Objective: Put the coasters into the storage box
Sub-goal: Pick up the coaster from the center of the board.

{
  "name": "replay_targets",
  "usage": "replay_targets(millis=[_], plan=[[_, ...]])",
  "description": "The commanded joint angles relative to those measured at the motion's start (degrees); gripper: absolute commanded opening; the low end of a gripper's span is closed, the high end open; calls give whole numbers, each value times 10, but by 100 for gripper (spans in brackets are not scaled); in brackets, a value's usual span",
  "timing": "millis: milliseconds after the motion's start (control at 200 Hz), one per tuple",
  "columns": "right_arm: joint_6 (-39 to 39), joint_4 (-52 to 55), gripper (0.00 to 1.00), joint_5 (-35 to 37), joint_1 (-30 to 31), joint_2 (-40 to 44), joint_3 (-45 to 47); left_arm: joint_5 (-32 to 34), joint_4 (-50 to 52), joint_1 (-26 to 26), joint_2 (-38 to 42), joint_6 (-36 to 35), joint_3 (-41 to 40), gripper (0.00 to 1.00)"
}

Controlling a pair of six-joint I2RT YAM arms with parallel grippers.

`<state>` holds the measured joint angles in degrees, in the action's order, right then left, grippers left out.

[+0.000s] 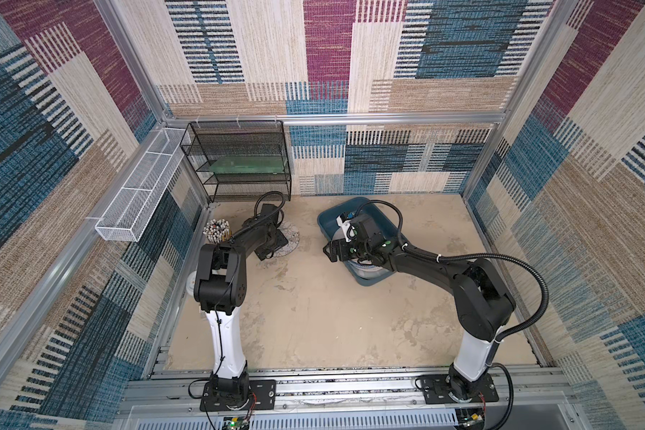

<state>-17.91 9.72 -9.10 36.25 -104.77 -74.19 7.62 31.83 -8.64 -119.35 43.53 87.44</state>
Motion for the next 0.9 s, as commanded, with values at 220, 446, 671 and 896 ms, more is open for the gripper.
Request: replay_targets(millis=[220, 446, 671, 896], plan=[[5, -41, 95, -41, -20, 10, 26, 15, 51, 1, -33, 19, 48, 76], [0, -59, 95, -60, -32, 16, 41, 1, 70, 2, -51, 15, 58, 73], [0, -70, 95, -69, -34, 26, 49, -35, 75, 10, -68, 7, 61, 62], [-2, -86, 95, -84, -40, 36, 61, -63, 82, 15, -77, 1, 57, 41]])
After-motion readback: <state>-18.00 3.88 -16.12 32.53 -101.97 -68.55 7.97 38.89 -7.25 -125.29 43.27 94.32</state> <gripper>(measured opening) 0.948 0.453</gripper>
